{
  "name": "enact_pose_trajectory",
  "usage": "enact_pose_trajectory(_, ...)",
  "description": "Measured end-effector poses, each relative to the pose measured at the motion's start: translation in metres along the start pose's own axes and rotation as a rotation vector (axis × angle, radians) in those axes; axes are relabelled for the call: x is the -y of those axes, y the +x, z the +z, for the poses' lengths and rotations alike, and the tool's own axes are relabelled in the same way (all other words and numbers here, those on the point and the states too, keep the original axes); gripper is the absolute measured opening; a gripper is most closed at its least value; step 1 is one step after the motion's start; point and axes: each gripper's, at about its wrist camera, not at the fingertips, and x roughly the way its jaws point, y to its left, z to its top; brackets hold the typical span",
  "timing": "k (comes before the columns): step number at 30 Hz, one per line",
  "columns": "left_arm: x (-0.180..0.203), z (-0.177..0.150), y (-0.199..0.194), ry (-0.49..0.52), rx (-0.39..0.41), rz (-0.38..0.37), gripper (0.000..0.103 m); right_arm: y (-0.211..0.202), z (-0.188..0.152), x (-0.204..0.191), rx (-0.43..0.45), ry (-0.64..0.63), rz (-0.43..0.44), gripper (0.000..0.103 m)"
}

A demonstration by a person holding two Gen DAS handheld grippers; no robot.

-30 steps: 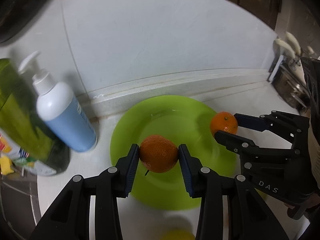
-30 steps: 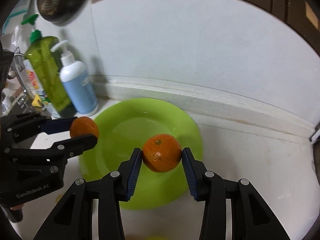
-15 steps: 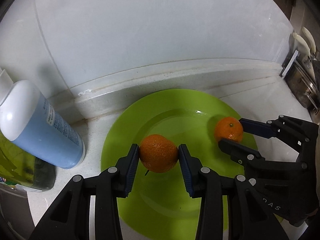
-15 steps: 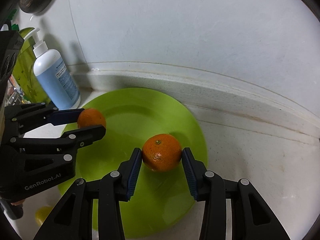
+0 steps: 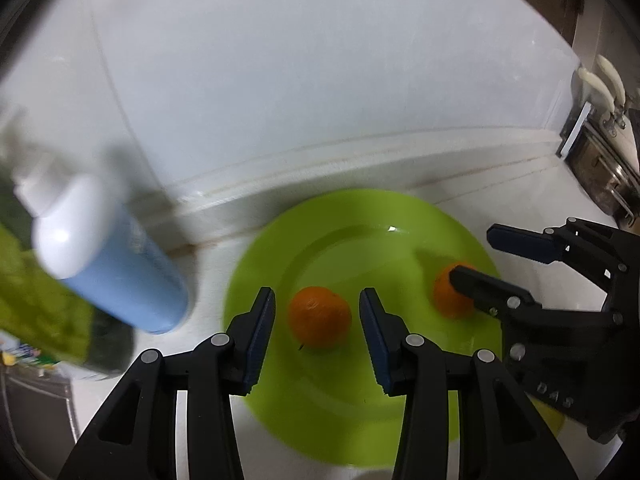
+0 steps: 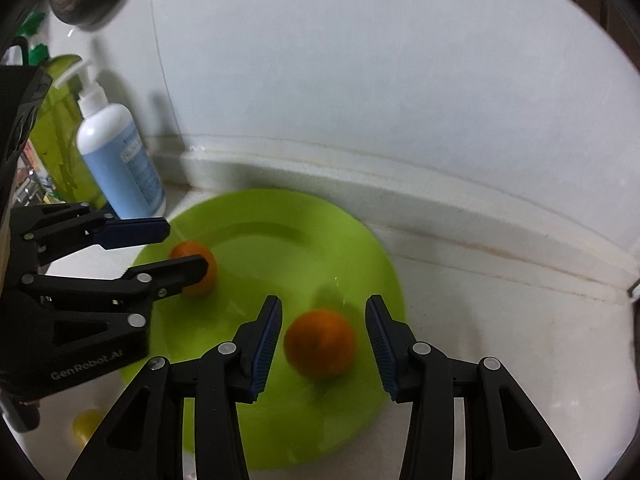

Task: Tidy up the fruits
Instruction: 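Open the left tool over the plate while the right tool releases its orange there, then move both tools back from the plate toward the remaining fruit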

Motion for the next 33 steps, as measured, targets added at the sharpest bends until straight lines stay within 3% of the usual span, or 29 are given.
enact_pose_trajectory(4, -0.001, -0.010, -0.037, -0.008, 0.058, 0.023, 0.053, -0.026, 0.000, 0.001, 0.034, 0.021, -0.006, 0.045)
enact_pose_trajectory(6, 0.004, -0.016, -0.053, -0.021, 0.077, 0.018, 0.053, -0.044, -0.002, 0.000, 0.067, 0.038, -0.006, 0.052)
enact_pose_trajectory(20, 0.017, -0.074, -0.159, -0.028, 0.204, 0.045, 0.063, -0.146, -0.047, -0.029, 0.227, 0.048, -0.017, 0.071)
enact_pose_trajectory(26, 0.031, -0.096, -0.186, -0.004, 0.243, 0.050, 0.065, -0.174, -0.063, -0.034, 0.249, 0.064, -0.035, 0.071)
enact_pose_trajectory(33, 0.047, -0.132, -0.208, 0.029, 0.235, 0.029, 0.067, -0.202, -0.101, -0.043, 0.244, 0.073, -0.075, 0.071)
